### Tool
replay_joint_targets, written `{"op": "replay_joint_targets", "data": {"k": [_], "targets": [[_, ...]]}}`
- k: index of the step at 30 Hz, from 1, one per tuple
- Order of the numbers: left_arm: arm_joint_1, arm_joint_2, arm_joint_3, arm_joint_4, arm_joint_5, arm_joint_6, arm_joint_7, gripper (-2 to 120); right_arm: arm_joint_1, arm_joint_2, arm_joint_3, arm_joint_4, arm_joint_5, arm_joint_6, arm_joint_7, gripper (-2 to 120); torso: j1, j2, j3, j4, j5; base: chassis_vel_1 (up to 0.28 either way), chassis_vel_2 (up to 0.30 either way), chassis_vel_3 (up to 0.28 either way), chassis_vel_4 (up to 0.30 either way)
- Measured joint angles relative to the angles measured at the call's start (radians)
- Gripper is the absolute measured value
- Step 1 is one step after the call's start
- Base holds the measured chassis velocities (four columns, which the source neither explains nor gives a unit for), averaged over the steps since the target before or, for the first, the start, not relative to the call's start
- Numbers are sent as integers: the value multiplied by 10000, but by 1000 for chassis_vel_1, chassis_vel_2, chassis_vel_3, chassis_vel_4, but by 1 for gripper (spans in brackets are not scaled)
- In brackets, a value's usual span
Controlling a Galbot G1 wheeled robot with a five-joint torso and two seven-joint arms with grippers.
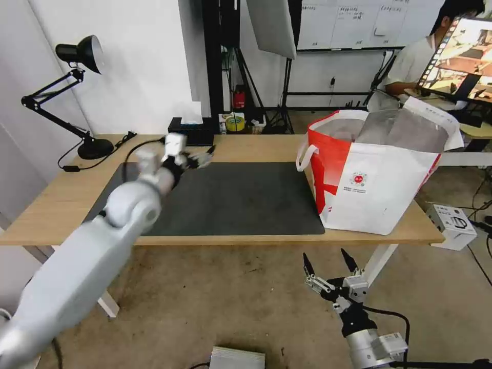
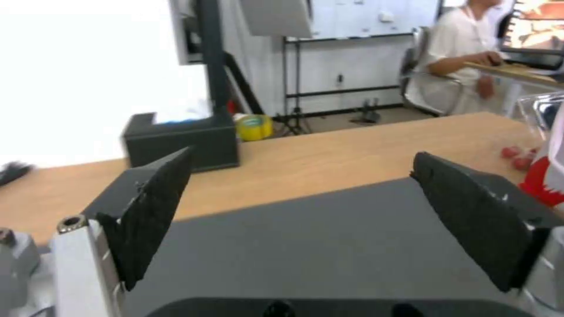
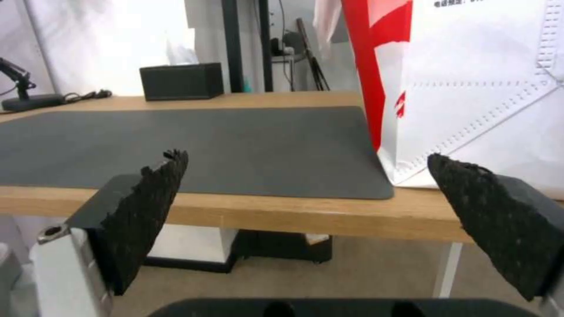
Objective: Pick up the trash from the table and place it into the takeout bag.
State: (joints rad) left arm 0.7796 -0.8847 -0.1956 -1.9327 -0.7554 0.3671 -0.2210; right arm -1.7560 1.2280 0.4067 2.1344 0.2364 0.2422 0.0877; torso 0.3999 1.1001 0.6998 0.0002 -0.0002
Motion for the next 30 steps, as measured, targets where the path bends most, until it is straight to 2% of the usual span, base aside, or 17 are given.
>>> {"op": "replay_joint_targets", "data": {"k": [1, 3, 4, 5, 7, 9, 10, 12, 13, 15, 20, 23, 30], "targets": [[0, 0, 0, 0, 0, 0, 0, 100, 0, 0, 0, 0, 0, 0, 0, 100, 0, 0, 0, 0, 0, 0, 0, 0, 0], [1402, -435, -1058, -757, 623, 3, -69, 100, -1, 0, 0, 0, 0, 0, 1, 100, 0, 0, 0, -1, 0, 0, 0, 0, 0], [1750, -607, -1322, -949, 838, 0, -71, 100, 1, 0, 0, -1, 0, 0, 1, 100, 0, 0, 0, -2, 2, 0, 0, 0, 0], [1750, -607, -1322, -949, 838, 0, -71, 100, 1, 0, 0, -1, 0, 0, 1, 100, 0, 0, 0, -2, 2, 0, 0, 0, 0], [2746, -1142, -1919, -1529, 1504, -61, -38, 100, 0, 0, 0, 0, 0, 0, 1, 100, 0, 0, 0, -3, 2, 0, 0, 0, 0], [2900, -1241, -2006, -1617, 1620, -75, -1, 100, 0, 0, 0, 0, 0, 0, 0, 100, 0, 0, 0, -2, 1, 0, 0, 0, 0], [3691, -1822, -2500, -2059, 2301, -232, 289, 100, 0, 0, 0, 0, 0, 0, 0, 100, 0, 0, 0, -4, 3, 0, 0, 0, 0], [4520, -2364, -2857, -2428, 3030, -531, 706, 100, -1, 0, 0, 0, 0, 0, 1, 100, 0, -1, 0, -4, 3, 0, 0, 0, 0], [4520, -2364, -2857, -2428, 3030, -531, 706, 100, -1, 0, 0, 0, 0, 0, 1, 100, 0, -1, 0, -4, 3, 0, 0, 0, 0], [5540, -3079, -3005, -2682, 3965, -1311, 946, 100, 0, 0, 0, -1, 0, 0, 0, 100, -1, 0, 1, -1, 0, 0, 0, 0, 0], [6246, -3486, -3043, -2821, 4738, -1861, 1113, 100, 0, 0, 0, 0, 0, 0, 0, 100, 0, 0, 1, -3, 4, 0, 0, 0, 0], [6936, -3854, -3359, -2845, 5791, -2347, 1317, 100, 0, 0, 0, 0, 0, 0, 0, 100, 0, 0, 1, -4, 4, 0, 0, 0, 0], [7625, -4204, -3856, -2832, 6227, -2746, 1119, 100, 0, -1, 0, 0, 0, 0, 1, 100, 1, 0, 1, -4, 2, 0, 0, 0, 0]]}}
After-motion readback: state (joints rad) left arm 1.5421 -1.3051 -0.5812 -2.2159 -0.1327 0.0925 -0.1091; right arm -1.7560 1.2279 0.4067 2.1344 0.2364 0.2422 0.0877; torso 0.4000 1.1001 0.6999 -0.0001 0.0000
